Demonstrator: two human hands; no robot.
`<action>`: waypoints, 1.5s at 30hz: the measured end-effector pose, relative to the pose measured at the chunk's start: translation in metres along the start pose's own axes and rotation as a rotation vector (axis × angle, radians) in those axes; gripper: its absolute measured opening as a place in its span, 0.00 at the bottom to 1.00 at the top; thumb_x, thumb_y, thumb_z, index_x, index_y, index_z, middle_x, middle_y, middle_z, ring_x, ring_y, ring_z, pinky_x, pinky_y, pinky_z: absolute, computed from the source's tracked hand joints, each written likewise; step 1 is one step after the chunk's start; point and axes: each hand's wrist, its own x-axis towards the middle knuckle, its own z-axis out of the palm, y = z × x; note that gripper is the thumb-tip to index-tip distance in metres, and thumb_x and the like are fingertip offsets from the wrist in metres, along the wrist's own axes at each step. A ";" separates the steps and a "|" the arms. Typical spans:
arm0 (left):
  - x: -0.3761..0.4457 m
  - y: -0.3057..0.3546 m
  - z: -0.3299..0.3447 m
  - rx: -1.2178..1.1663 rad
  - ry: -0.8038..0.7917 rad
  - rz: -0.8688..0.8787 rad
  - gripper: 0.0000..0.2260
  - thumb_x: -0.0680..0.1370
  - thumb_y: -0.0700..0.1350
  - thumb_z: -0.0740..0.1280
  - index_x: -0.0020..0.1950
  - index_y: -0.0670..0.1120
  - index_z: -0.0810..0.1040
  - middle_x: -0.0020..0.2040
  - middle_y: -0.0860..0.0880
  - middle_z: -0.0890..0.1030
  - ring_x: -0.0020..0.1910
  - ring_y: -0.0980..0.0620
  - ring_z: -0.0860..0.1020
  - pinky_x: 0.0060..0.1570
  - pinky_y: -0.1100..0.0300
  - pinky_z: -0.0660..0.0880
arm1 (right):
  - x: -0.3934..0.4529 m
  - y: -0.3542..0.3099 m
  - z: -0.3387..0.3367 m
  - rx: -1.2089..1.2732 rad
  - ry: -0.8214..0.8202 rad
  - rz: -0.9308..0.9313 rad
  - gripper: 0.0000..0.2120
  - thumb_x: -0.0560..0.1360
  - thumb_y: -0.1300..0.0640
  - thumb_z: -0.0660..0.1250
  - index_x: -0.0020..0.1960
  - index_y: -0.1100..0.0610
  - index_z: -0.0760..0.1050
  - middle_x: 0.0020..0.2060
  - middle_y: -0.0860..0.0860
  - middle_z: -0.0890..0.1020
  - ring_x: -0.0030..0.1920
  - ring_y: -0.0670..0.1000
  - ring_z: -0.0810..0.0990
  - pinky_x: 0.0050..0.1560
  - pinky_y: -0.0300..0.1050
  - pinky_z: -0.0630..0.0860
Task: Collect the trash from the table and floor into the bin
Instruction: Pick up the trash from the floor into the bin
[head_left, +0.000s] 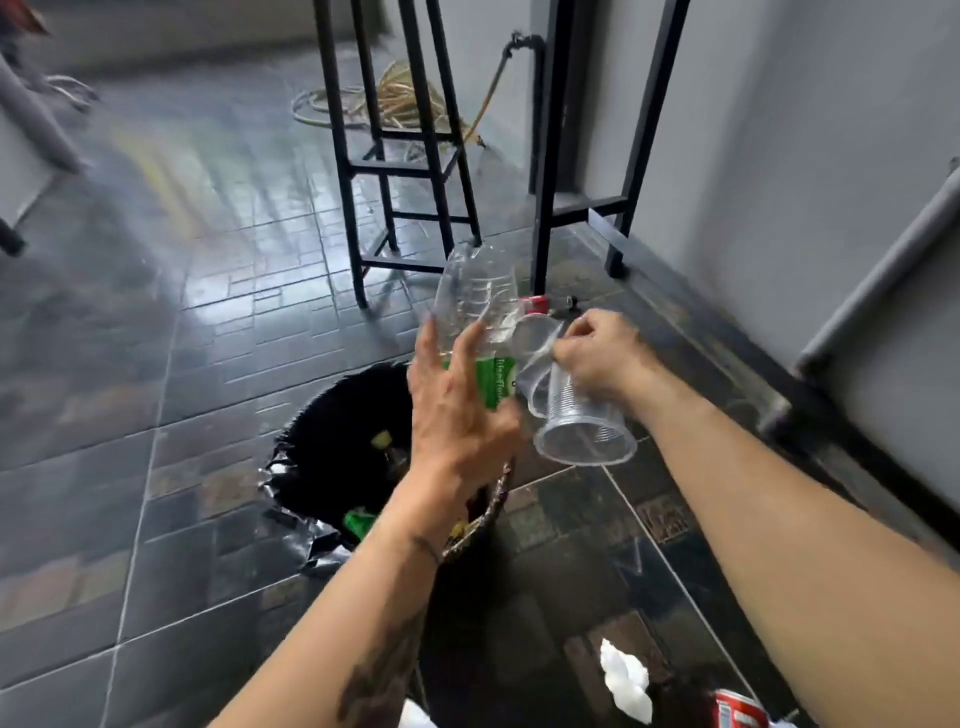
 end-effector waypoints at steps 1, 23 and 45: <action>-0.001 -0.012 -0.010 0.018 0.028 -0.026 0.35 0.72 0.50 0.70 0.78 0.57 0.63 0.83 0.46 0.47 0.81 0.44 0.50 0.78 0.50 0.50 | -0.002 -0.009 0.017 0.036 -0.047 0.019 0.04 0.73 0.52 0.67 0.45 0.53 0.76 0.43 0.52 0.81 0.40 0.51 0.77 0.34 0.42 0.67; -0.029 -0.138 -0.034 0.145 -0.086 -0.401 0.22 0.77 0.46 0.68 0.72 0.48 0.75 0.79 0.42 0.62 0.76 0.41 0.63 0.75 0.52 0.60 | -0.022 -0.018 0.137 0.104 -0.178 0.101 0.26 0.76 0.42 0.61 0.71 0.52 0.67 0.68 0.58 0.69 0.66 0.60 0.71 0.63 0.51 0.69; -0.089 0.021 0.178 -0.040 -0.503 0.271 0.19 0.73 0.39 0.62 0.60 0.51 0.82 0.58 0.52 0.81 0.55 0.45 0.81 0.53 0.50 0.78 | -0.126 0.275 -0.083 -0.196 -0.221 0.526 0.23 0.71 0.38 0.69 0.62 0.46 0.74 0.59 0.49 0.78 0.57 0.51 0.78 0.61 0.53 0.75</action>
